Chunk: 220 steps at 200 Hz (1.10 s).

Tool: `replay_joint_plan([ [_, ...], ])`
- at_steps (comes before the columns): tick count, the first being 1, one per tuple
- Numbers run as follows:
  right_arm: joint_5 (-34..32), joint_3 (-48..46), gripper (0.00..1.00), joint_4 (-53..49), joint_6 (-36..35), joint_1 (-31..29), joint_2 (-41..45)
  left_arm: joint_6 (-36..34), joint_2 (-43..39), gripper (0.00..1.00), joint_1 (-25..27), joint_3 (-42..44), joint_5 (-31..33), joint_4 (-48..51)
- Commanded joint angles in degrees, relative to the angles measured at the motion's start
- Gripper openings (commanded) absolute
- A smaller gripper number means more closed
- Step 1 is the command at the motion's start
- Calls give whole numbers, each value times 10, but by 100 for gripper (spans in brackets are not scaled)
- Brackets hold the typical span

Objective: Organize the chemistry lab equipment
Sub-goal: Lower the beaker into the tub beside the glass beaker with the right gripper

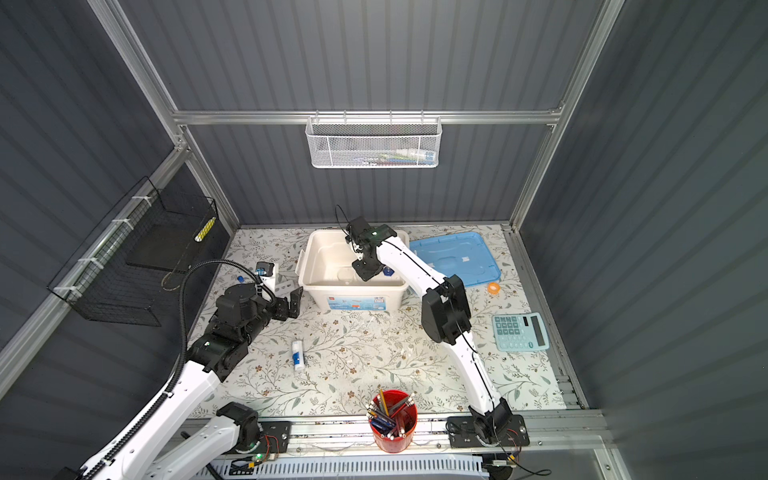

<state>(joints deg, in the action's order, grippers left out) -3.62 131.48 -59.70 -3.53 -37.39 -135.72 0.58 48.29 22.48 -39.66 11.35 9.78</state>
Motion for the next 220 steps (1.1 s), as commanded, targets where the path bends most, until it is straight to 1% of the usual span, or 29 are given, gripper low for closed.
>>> replay_joint_plan([
  [1,12,13,9,-9,-9,5,-24,-8,2,100,2,4,4,-5],
  [126,13,15,9,-7,-25,11,-52,-7,8,100,2,4,6,-6],
  [184,4,15,14,-10,-27,11,-58,-7,14,100,1,4,6,-6],
  [220,4,15,15,-9,-28,10,-62,-8,12,100,1,3,5,-6],
])
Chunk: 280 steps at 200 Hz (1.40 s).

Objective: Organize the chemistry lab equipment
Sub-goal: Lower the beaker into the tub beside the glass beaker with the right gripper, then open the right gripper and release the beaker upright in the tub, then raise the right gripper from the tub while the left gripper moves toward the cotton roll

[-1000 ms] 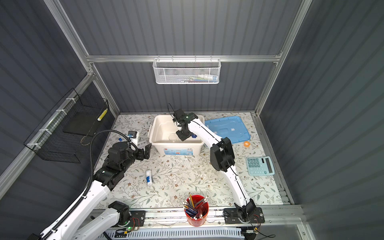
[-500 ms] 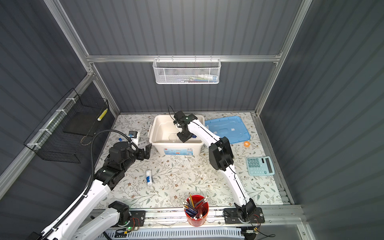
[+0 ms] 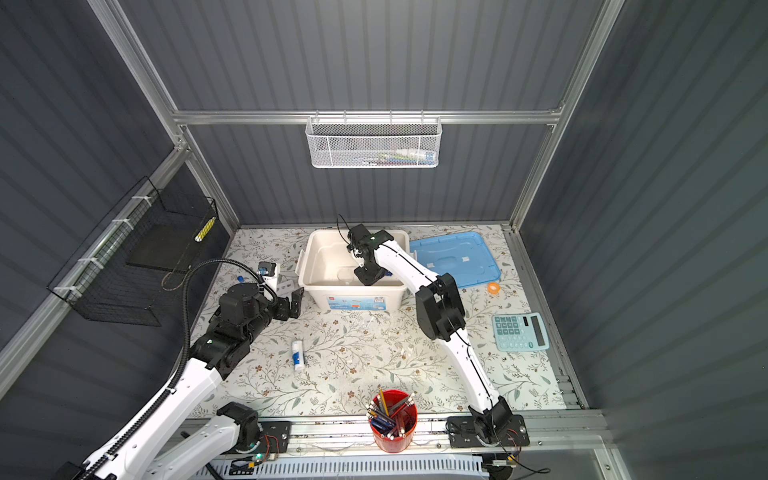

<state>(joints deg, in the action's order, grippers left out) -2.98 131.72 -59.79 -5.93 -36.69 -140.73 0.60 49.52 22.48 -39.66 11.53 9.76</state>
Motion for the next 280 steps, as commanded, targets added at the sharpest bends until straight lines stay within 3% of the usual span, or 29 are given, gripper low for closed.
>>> replay_joint_plan([
  [1,-4,13,15,-8,-4,3,-12,-8,0,100,1,3,3,-5],
  [113,-3,15,15,-11,-2,3,6,-8,-7,100,1,3,4,-3],
  [280,-7,42,30,-48,-4,1,113,-22,-34,100,1,3,-14,34],
])
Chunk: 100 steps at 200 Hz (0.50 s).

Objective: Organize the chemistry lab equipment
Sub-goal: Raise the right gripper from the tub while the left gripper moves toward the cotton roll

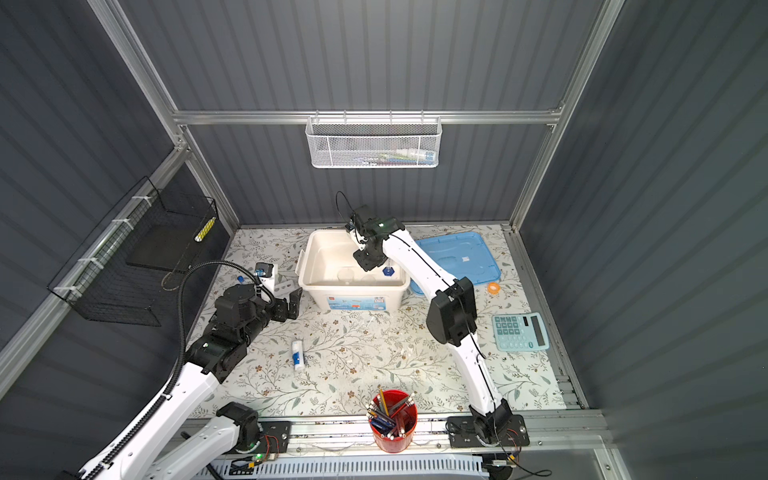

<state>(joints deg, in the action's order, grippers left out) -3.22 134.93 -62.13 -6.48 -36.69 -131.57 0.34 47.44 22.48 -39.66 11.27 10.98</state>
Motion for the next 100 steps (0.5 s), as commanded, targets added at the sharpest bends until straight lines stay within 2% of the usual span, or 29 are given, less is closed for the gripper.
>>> replay_joint_plan([
  [1,-7,9,30,-25,2,1,23,-20,-12,100,1,3,-11,23],
  [50,-7,-19,32,-19,10,-2,94,-21,-13,100,1,-2,-25,78],
  [100,-21,-163,35,50,20,-1,227,-99,-48,100,1,21,-32,113],
])
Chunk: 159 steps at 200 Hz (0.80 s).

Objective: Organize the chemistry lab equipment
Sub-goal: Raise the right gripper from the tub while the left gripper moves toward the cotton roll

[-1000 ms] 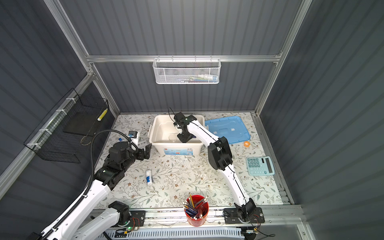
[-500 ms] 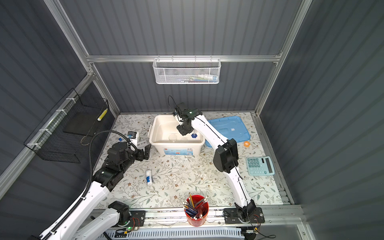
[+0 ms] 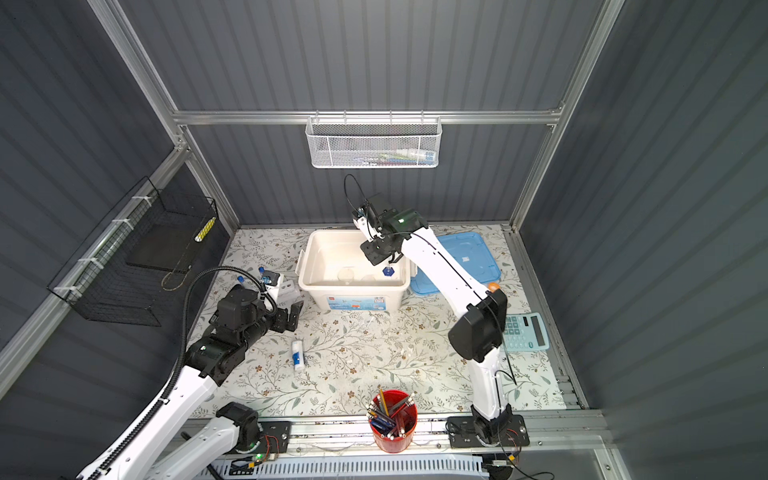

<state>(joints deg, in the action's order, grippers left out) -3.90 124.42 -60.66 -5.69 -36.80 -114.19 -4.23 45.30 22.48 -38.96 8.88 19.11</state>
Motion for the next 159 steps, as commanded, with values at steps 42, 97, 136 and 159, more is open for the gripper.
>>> replay_joint_plan([
  [42,-22,-189,39,113,23,5,157,-113,-24,100,1,16,-14,89],
  [97,-14,-299,41,170,45,15,251,-187,-19,100,1,36,-74,138],
  [136,-8,-343,42,186,56,24,272,-236,-14,100,1,76,-96,121],
  [159,-4,-360,43,193,59,27,273,-251,-15,100,1,81,-100,129],
])
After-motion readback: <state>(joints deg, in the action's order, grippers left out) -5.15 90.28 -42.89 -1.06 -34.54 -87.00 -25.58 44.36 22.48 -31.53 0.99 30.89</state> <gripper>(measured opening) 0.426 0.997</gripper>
